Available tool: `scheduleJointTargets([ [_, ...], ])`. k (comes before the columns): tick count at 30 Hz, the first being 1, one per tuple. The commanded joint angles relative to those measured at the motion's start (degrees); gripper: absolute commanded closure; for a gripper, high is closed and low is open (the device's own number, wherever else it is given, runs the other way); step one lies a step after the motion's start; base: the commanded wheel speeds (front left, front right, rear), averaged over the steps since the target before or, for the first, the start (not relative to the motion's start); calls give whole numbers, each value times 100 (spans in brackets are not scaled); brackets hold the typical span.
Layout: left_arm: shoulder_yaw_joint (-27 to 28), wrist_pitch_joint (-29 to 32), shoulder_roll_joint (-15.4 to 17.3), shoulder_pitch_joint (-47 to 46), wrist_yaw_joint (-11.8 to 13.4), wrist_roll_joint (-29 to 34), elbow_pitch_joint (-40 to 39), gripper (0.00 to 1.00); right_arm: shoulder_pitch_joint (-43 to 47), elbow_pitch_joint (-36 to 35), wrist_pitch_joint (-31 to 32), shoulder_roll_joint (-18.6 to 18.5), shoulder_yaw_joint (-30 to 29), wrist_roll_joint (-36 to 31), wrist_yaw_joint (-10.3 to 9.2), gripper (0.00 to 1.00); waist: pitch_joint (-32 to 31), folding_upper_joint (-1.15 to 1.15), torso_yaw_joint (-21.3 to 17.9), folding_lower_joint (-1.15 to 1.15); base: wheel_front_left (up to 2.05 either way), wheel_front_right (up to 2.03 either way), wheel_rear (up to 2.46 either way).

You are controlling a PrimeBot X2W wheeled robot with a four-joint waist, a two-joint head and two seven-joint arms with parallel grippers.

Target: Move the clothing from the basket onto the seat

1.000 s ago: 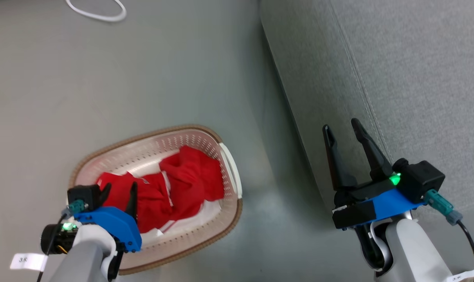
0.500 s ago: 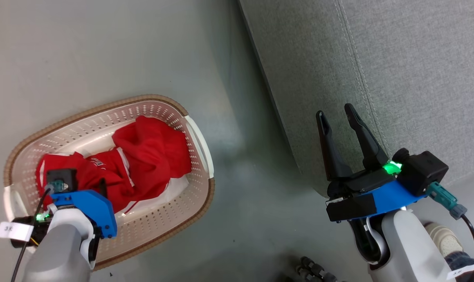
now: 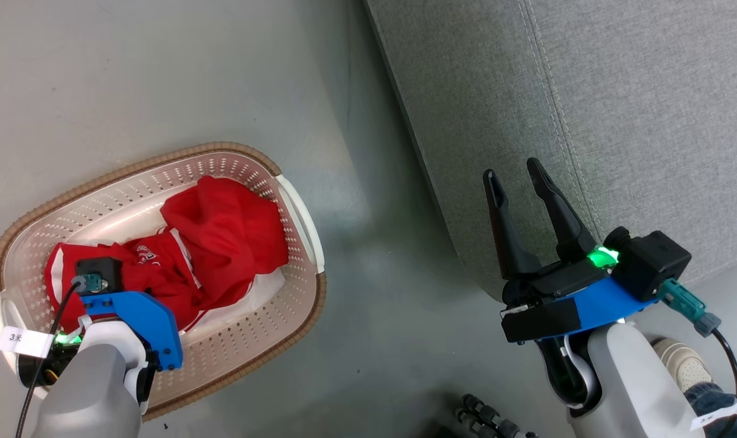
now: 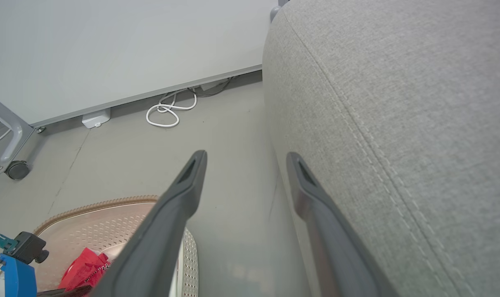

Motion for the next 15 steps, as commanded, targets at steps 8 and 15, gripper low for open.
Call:
scheduleJointTargets([
  [8,-68,-143,16,-99,-153,-72,119,100,-70,28,-21,-10,7,15,3,0,-99,0,25,-1,0,0,0],
  [15,-107,-262,-82,-83,-222,-119,187,100,-33,52,-21,-10,-31,-53,3,0,-247,0,139,-1,0,0,0],
])
